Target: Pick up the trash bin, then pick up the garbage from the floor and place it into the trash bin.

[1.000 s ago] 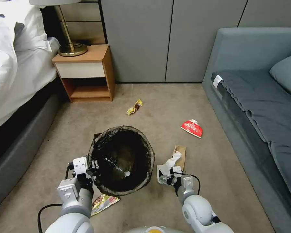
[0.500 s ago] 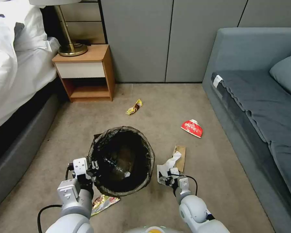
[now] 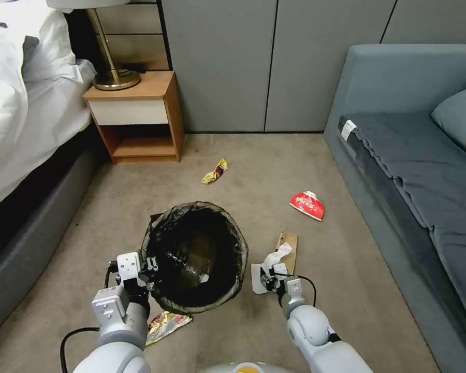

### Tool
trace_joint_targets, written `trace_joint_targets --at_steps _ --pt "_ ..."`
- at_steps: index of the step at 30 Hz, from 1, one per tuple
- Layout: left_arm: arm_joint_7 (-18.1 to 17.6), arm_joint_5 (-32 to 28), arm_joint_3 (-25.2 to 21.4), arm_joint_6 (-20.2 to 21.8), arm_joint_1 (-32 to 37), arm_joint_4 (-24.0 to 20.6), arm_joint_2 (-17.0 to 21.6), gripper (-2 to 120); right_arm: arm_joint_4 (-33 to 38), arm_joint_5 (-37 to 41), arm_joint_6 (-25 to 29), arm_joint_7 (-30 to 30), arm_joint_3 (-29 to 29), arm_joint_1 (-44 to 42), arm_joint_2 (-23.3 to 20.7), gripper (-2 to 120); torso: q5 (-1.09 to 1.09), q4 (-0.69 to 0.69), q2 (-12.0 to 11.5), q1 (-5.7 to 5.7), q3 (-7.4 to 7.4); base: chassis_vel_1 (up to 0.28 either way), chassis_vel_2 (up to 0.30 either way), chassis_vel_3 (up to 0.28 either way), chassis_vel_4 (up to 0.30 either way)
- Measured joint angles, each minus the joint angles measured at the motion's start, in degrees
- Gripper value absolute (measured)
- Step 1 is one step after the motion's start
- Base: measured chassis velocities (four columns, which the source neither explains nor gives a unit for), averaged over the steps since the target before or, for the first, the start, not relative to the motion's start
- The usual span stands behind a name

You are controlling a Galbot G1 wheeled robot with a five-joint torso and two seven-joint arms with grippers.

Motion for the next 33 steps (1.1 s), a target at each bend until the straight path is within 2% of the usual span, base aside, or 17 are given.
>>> trace_joint_targets --at_steps 2,3,6,7,9,11,19,29,33 --pt "-0.01 0.00 0.00 -0.07 -0.01 0.03 0.01 0 -0.68 -0.34 0.45 -0.10 0.13 0.26 0.09 32 0.00 0.00 0.00 0.00 0.00 0.000 0.000 0.000 0.000" --pt "-0.01 0.00 0.00 -0.07 -0.01 0.03 0.01 0 -0.68 -0.34 0.45 -0.10 0.13 0.26 0.09 32 0.00 0.00 0.00 0.00 0.00 0.000 0.000 0.000 0.000" --pt "-0.06 0.00 0.00 -0.10 -0.01 0.03 0.02 0 -1.32 -0.76 0.88 -0.23 0.38 0.41 0.12 15 0.00 0.00 0.00 0.00 0.00 0.000 0.000 0.000 0.000" --pt "-0.06 0.00 0.00 -0.10 -0.01 0.03 0.02 0 -1.32 -0.76 0.88 -0.23 0.38 0.41 0.12 15 0.00 0.00 0.00 0.00 0.00 0.000 0.000 0.000 0.000" --pt "-0.07 0.00 0.01 -0.11 -0.01 0.03 0.01 0 -1.68 -1.07 1.18 -0.30 0.55 0.42 0.13 5 0.00 0.00 0.00 0.00 0.00 0.000 0.000 0.000 0.000" --pt "-0.08 0.00 0.03 -0.13 0.01 0.03 0.00 0 -1.91 -1.25 1.35 -0.33 0.67 0.43 0.13 0 0.00 0.00 0.00 0.00 0.00 0.000 0.000 0.000 0.000" --pt "-0.10 0.00 0.08 -0.21 0.08 -0.03 0.04 0 -2.51 -2.01 2.33 -0.57 1.18 0.45 0.03 0 0.00 0.00 0.00 0.00 0.00 0.000 0.000 0.000 0.000" --pt "-0.15 0.01 0.27 -0.54 0.12 -0.08 0.08 0 0.37 -2.70 3.75 -0.39 1.64 -0.55 -0.54 0 0.00 0.00 0.00 0.00 0.00 0.000 0.000 0.000 0.000" --pt "-0.16 -0.04 0.34 -0.57 0.02 -0.06 0.24 0 6.98 -3.54 7.16 -0.39 2.48 -2.64 -1.50 0 0.01 -0.01 0.00 0.00 0.00 0.000 0.000 0.000 0.000"
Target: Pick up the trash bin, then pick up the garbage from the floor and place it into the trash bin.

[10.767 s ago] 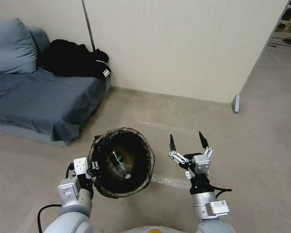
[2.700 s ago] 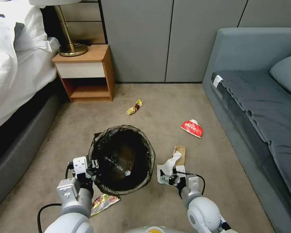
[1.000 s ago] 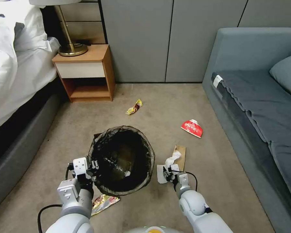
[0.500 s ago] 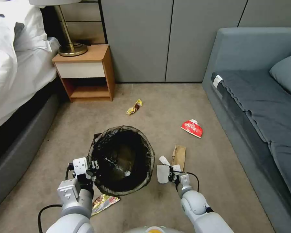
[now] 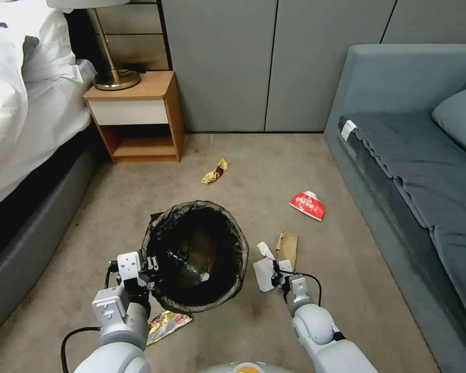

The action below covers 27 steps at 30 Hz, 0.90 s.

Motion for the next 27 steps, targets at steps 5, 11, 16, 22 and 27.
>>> trace_joint_targets --at_steps 5,11,16,22,27 --pt "-0.01 -0.35 0.13 0.00 -0.22 0.60 0.20 0 15.23 3.64 5.83 -1.40 0.97 -2.01 -1.20 0 -0.01 0.01 0.00 0.00 -0.01 0.000 0.000 0.000 0.000" --pt "0.00 -0.44 0.71 0.15 -0.37 1.45 0.55 0 31.71 8.44 13.55 -11.96 1.79 -3.75 -3.32 0 -0.02 0.01 0.00 0.00 -0.01 0.000 0.000 0.000 0.000" --pt "0.04 -0.44 0.89 0.24 -0.37 1.73 0.69 0 40.73 12.38 16.65 -20.76 1.33 -6.08 -5.36 0 -0.02 0.01 0.00 0.00 -0.01 0.000 0.000 0.000 0.000" --pt "0.07 -0.40 1.14 0.30 -0.56 2.05 0.64 0 45.93 13.86 17.77 -28.07 -0.36 -9.15 -7.27 0 -0.01 0.01 0.00 0.00 -0.01 0.000 0.000 0.000 0.000" --pt "0.08 -0.32 1.27 0.31 -0.58 2.10 0.53 0 43.98 10.79 18.38 -28.88 -3.63 -11.30 -10.68 0 -0.01 0.01 0.00 0.00 -0.01 0.000 0.000 0.000 0.000"
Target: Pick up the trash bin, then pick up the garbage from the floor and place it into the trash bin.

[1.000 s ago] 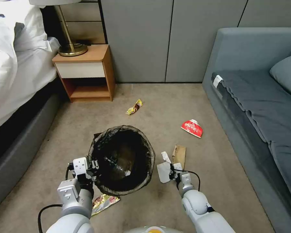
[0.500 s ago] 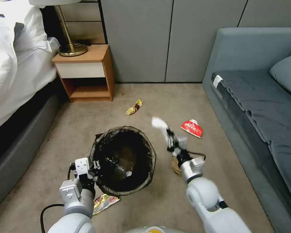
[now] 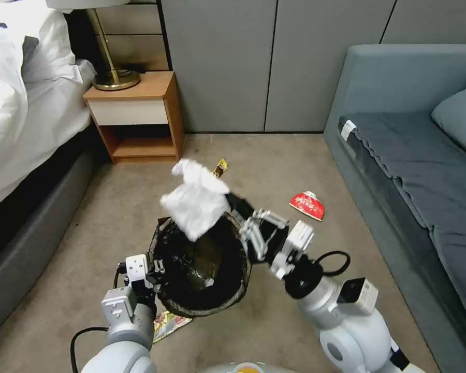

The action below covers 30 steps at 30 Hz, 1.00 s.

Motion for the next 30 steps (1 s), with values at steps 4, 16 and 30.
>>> trace_joint_targets --at_steps 4,16,30 --pt "0.01 -0.01 -0.12 0.00 -0.02 -0.05 0.02 0 -2.73 -3.05 1.35 -0.38 -1.77 -1.61 -1.94 0 0.00 0.00 0.00 0.00 0.00 0.000 0.000 0.000 0.000" --pt "0.03 -0.24 -0.36 0.04 -0.16 -0.55 0.16 0 -9.74 -3.76 2.89 -0.72 -1.65 -1.74 -1.81 0 0.00 0.00 0.00 0.00 0.00 0.000 0.000 0.000 0.000" --pt "0.04 -0.48 -0.43 0.29 -0.37 -1.08 0.15 0 -13.62 -6.37 3.11 -0.99 -2.47 -1.86 -1.55 17 -0.01 0.00 0.00 0.00 0.00 0.000 0.000 0.000 0.000"
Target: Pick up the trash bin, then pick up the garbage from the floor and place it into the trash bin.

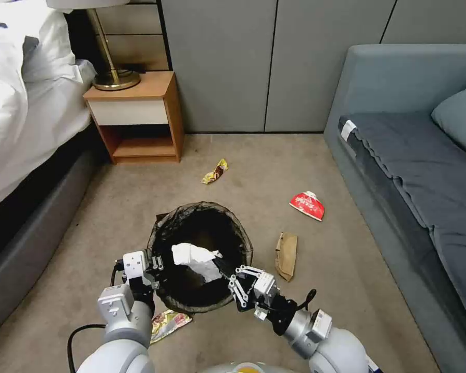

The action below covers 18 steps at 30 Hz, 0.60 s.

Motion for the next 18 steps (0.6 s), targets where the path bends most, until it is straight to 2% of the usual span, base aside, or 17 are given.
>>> trace_joint_targets --at_steps 2,4,6,8,12,13,16,17,18 --pt "0.00 0.05 0.04 0.00 -0.03 0.00 -0.03 0 -0.08 -0.39 0.02 0.01 0.09 0.03 0.00 29 0.00 0.00 0.00 0.00 0.00 0.000 0.000 0.000 0.000" --pt "0.00 0.08 0.05 0.00 -0.03 0.00 -0.04 0 -0.11 -0.43 0.04 0.01 0.19 0.08 0.00 32 0.00 0.00 0.00 0.00 0.00 0.000 0.000 0.000 0.000" --pt "0.00 0.14 0.12 0.00 0.01 0.00 -0.08 0 -0.12 -0.58 0.05 0.00 0.27 0.12 0.00 43 0.00 0.00 0.00 0.00 0.00 0.000 0.000 0.000 0.000" --pt "0.00 0.16 0.16 0.00 0.02 0.00 -0.09 0 -0.12 -0.66 0.06 -0.01 0.27 0.10 0.00 47 0.00 0.00 0.00 0.00 0.00 0.000 0.000 0.000 0.000" --pt "0.00 0.20 0.23 0.00 -0.03 0.00 -0.11 0 -0.10 -0.95 0.07 -0.09 0.27 0.12 0.18 65 0.00 0.00 0.00 0.00 0.00 0.000 0.000 0.000 0.000" --pt "0.00 0.20 0.23 0.00 -0.03 0.00 -0.11 0 -0.10 -0.95 0.07 -0.09 0.27 0.12 0.18 65 0.00 0.00 0.00 0.00 0.00 0.000 0.000 0.000 0.000" --pt "0.00 0.21 0.26 0.00 -0.03 0.00 -0.11 0 0.20 -0.96 0.07 -0.12 0.38 0.27 -0.04 81 0.00 0.00 0.00 0.00 0.00 0.000 0.000 0.000 0.000" --pt "0.00 0.21 0.26 0.00 -0.03 0.00 -0.11 0 0.20 -0.96 0.07 -0.12 0.38 0.27 -0.04 81 0.00 0.00 0.00 0.00 0.00 0.000 0.000 0.000 0.000" --pt "0.00 0.22 0.26 0.00 -0.01 0.00 -0.11 0 0.39 -0.96 0.07 -0.11 0.43 0.28 -0.11 86 0.00 0.00 0.00 0.00 0.00 0.000 0.000 0.000 0.000"
